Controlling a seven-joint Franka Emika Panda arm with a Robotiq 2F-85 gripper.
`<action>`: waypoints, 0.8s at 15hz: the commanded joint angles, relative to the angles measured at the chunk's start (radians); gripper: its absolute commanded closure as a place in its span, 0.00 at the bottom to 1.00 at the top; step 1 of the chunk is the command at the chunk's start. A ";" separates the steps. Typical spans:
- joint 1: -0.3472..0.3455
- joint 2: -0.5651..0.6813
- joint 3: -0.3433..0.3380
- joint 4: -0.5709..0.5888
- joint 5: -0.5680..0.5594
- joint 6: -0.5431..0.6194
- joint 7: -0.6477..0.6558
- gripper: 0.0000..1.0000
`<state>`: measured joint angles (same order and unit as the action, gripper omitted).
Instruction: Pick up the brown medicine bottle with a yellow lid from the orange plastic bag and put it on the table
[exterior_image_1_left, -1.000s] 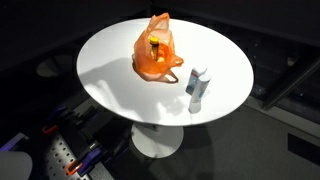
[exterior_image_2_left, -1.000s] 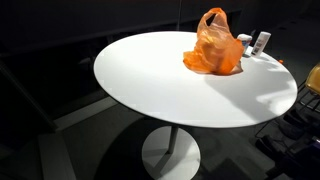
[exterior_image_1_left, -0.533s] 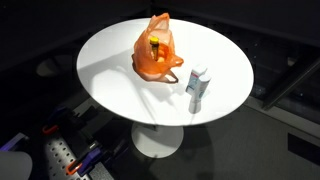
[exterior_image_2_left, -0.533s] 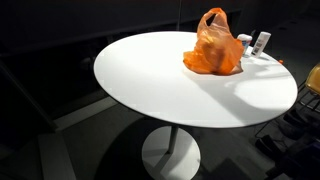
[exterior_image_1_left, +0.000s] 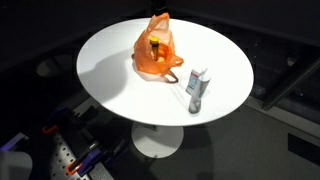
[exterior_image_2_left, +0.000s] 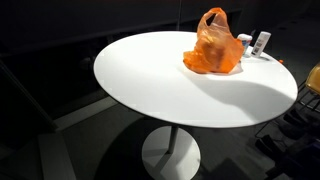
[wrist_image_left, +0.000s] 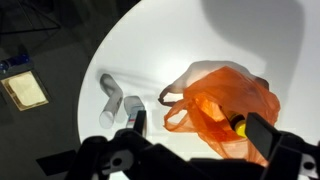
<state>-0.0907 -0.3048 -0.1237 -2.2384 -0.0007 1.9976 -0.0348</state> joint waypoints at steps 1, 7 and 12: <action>0.016 0.117 -0.015 0.109 0.072 -0.038 -0.090 0.00; 0.001 0.152 0.000 0.111 0.059 -0.003 -0.092 0.00; 0.001 0.154 0.001 0.109 0.059 -0.004 -0.092 0.00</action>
<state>-0.0857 -0.1510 -0.1261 -2.1320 0.0574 1.9966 -0.1259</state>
